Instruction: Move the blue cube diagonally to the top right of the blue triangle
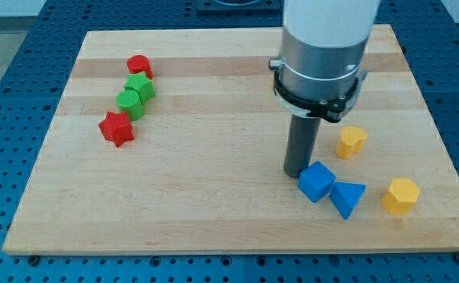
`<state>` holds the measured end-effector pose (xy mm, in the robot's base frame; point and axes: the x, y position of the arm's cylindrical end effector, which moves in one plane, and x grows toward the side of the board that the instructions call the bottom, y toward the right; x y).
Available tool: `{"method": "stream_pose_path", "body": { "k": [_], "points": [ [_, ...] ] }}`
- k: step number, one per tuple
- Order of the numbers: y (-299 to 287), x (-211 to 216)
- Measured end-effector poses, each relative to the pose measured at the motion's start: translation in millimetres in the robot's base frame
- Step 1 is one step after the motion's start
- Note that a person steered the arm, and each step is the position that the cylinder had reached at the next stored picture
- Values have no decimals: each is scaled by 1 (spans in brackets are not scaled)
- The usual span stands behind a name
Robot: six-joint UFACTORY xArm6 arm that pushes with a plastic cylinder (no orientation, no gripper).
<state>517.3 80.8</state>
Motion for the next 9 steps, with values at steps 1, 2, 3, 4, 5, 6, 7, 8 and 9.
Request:
{"method": "stream_pose_path", "body": {
  "k": [1,2,3,4,5,6,7,8,9],
  "points": [
    [10,0],
    [12,0],
    [2,-1],
    [-35,-4],
    [-35,26],
    [-17,29],
    [14,29],
    [47,29],
    [62,29]
  ]
}}
